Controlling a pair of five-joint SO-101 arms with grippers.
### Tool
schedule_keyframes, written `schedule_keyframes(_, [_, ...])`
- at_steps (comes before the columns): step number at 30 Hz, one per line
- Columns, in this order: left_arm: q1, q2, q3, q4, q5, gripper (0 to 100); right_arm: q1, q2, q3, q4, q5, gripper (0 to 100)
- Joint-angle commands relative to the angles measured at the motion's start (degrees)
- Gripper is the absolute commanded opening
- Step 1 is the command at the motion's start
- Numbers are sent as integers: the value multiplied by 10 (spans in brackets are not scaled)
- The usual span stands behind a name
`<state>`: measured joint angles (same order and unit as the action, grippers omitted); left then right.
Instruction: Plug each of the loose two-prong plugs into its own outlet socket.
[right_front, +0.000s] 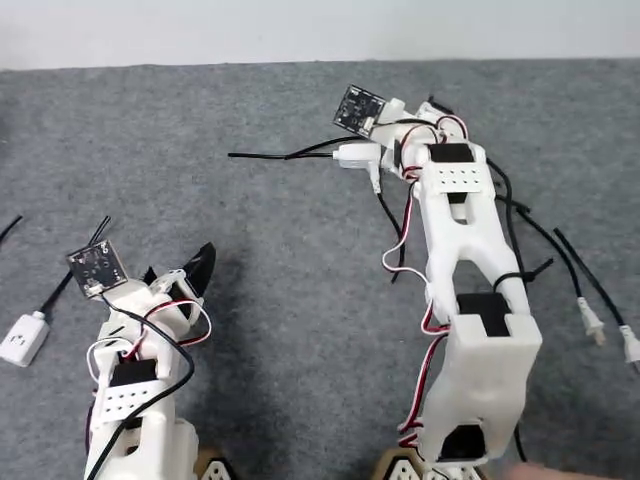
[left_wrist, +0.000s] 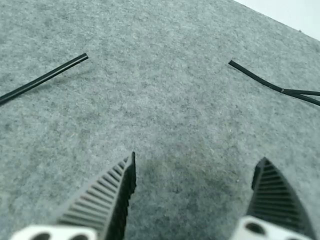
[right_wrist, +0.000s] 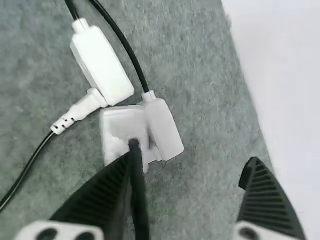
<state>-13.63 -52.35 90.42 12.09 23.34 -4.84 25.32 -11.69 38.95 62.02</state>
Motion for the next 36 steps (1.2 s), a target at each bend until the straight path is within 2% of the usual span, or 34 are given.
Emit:
schedule_keyframes(1, [5,-5,-4,-8,1,354,-7,-61,-38,22,-7,293])
schedule_keyframes(11, [5,-5,-4,-8,1,354,-1,-241,-38,167,-31,292])
schedule_keyframes(19, [5,-5,-4,-8,1,354,7,-422,-38,359,-31,292])
schedule_keyframes(25, [4,-5,-4,-6,1,354,6,-487,-35,530,-37,292])
schedule_keyframes(29, [0,-5,-4,-4,1,354,7,-509,-34,628,-133,292])
schedule_keyframes(32, [-24,-6,-12,0,-18,353,19,-535,-7,640,-240,291])
schedule_keyframes(34, [-35,-6,-36,39,-34,353,34,-561,36,636,-289,291])
schedule_keyframes(36, [-50,-6,-84,121,-43,352,35,-585,93,635,-324,291])
